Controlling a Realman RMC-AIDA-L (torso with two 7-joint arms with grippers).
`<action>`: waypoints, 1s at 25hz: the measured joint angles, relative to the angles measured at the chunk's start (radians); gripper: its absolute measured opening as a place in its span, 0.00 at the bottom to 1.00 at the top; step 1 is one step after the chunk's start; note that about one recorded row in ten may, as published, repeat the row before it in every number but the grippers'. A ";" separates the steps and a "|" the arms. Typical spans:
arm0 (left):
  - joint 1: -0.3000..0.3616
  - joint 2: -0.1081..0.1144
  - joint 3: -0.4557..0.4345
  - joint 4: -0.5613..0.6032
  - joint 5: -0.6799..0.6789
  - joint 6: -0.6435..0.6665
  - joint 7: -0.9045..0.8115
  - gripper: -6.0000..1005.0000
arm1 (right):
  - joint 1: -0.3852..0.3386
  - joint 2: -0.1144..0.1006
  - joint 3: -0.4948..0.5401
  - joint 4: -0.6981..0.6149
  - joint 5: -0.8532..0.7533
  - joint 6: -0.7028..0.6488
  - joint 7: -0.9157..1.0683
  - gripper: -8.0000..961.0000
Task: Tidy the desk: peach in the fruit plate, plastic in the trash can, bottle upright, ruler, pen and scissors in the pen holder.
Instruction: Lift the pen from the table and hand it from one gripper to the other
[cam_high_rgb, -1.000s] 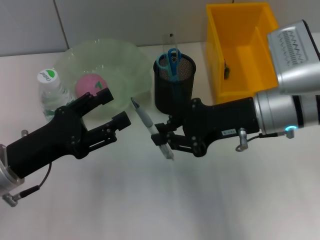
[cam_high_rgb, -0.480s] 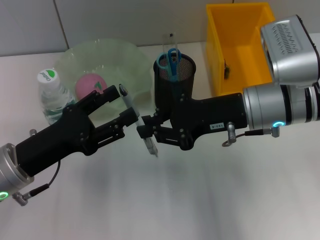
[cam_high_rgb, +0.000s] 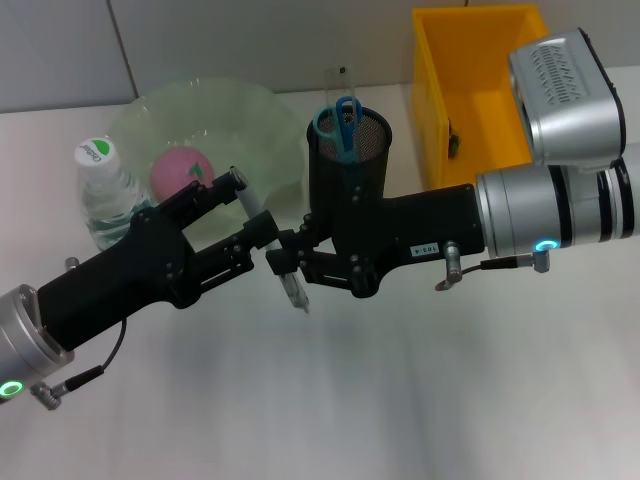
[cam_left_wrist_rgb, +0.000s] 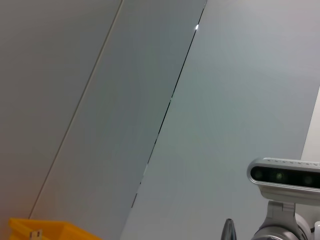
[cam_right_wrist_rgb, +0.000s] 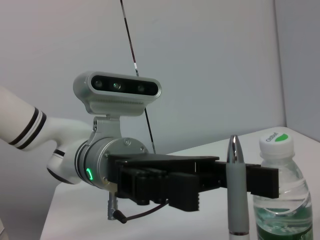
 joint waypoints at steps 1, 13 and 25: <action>0.000 0.000 0.000 0.000 0.000 -0.001 0.000 0.69 | 0.001 0.000 0.000 0.000 0.000 0.000 0.000 0.18; -0.005 0.000 0.001 0.000 0.000 -0.011 0.000 0.56 | 0.009 0.002 -0.003 0.001 0.000 0.001 0.000 0.20; -0.006 0.000 0.000 -0.012 -0.001 -0.013 0.023 0.35 | 0.010 0.002 -0.003 0.001 0.000 0.006 0.002 0.22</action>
